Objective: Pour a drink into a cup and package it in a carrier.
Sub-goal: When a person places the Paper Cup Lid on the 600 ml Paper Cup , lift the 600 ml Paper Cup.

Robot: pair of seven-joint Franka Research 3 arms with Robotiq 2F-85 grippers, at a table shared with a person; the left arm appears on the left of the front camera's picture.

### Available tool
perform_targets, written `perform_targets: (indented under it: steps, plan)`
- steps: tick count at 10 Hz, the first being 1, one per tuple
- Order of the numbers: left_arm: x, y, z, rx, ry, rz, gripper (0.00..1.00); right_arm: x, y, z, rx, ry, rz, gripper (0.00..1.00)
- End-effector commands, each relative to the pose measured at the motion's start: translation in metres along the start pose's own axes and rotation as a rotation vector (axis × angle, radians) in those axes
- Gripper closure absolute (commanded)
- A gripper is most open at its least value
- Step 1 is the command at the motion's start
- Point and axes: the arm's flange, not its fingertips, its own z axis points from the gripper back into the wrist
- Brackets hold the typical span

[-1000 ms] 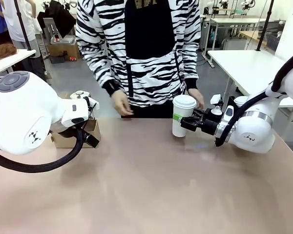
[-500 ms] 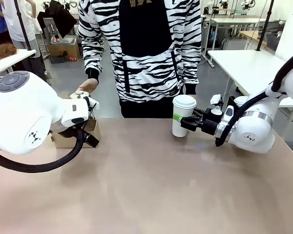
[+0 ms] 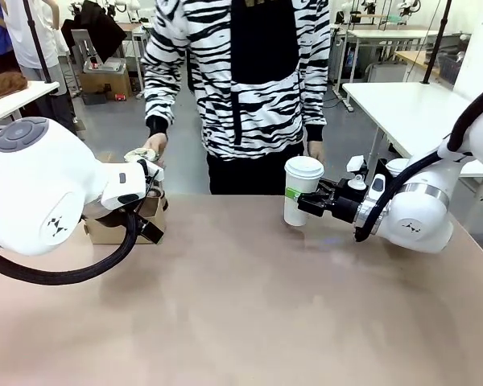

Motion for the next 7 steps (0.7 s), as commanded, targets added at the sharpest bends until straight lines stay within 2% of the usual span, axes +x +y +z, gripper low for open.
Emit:
perform_targets:
  steps: [1, 5, 7]
  plan:
    - [0.0, 0.0, 0.0, -0.002, -0.001, 0.0, 0.0, 0.0, 0.0, 0.0, 0.0, 0.0, 0.0, 0.2]
    - [0.0, 0.0, 0.0, -0.002, -0.001, 0.0, 0.0, 0.126, -0.009, 0.044, 0.004, 0.038, -0.088, 0.2]
    - [0.0, 0.0, 0.0, -0.002, -0.001, 0.0, 0.0, 0.2, 0.001, 0.064, 0.0, 0.073, -0.086, 0.2]
